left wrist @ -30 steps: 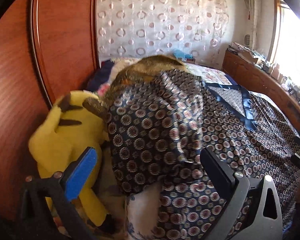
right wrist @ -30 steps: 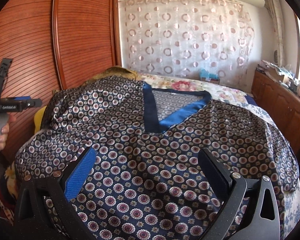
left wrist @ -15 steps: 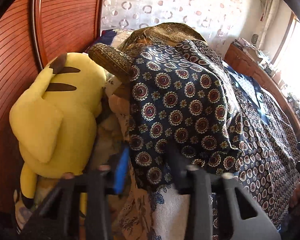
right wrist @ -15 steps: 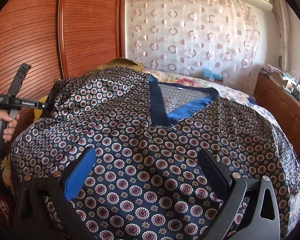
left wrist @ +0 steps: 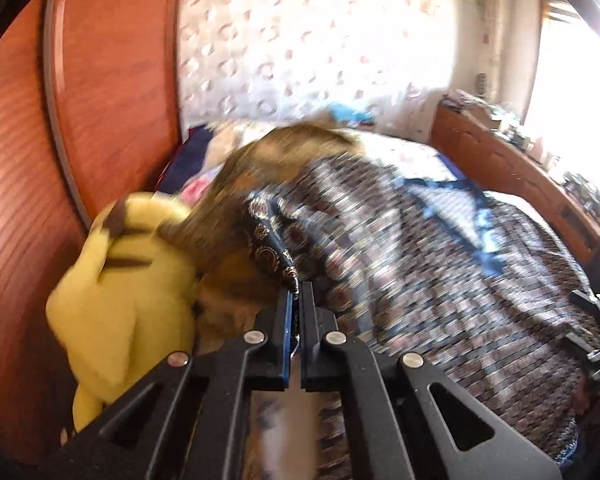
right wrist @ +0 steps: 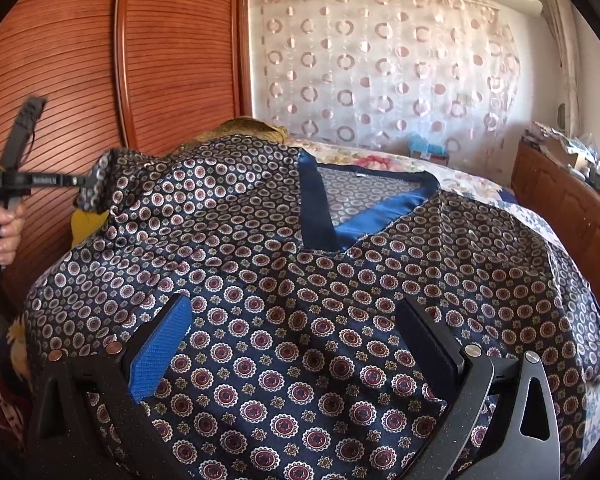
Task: Fold small clothes
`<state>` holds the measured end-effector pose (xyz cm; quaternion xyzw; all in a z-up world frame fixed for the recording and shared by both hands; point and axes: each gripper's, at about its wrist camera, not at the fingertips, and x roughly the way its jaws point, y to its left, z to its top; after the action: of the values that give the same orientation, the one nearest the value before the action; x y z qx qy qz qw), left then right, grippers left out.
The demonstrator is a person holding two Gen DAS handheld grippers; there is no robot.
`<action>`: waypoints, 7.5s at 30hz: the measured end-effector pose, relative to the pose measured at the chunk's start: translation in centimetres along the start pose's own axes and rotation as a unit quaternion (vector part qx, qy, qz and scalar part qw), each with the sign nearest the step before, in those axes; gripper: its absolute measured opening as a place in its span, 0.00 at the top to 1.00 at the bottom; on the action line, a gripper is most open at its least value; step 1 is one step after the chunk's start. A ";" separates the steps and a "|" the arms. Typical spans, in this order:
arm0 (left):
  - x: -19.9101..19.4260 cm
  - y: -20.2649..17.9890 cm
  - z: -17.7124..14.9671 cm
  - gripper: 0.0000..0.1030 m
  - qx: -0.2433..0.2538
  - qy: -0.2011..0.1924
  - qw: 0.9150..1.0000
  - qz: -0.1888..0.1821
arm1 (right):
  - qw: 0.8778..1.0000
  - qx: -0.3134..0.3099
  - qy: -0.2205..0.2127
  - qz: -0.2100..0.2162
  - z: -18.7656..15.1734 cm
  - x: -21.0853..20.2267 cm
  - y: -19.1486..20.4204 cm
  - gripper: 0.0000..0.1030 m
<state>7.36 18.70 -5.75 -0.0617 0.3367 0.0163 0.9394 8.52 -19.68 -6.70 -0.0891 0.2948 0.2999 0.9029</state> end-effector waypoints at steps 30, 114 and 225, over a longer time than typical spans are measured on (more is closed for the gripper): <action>0.7 -6.2 -1.1 0.44 0.062 0.029 0.997 -0.025 | 1.000 0.020 0.018 0.014 1.1 0.3 -1.4 0.00; 10.7 -18.3 -2.5 0.44 0.144 0.110 0.981 -0.065 | 0.973 0.138 0.103 -0.153 -2.5 -4.0 -28.6 0.51; 3.2 -12.9 0.8 0.02 0.070 -0.002 0.997 -0.026 | 0.985 0.112 0.123 -0.056 4.2 7.4 -29.5 0.56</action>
<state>11.24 5.97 -5.78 -0.0045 0.3331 -0.0313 0.9424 32.88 -38.32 -8.09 -0.0404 0.4296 0.2007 0.8795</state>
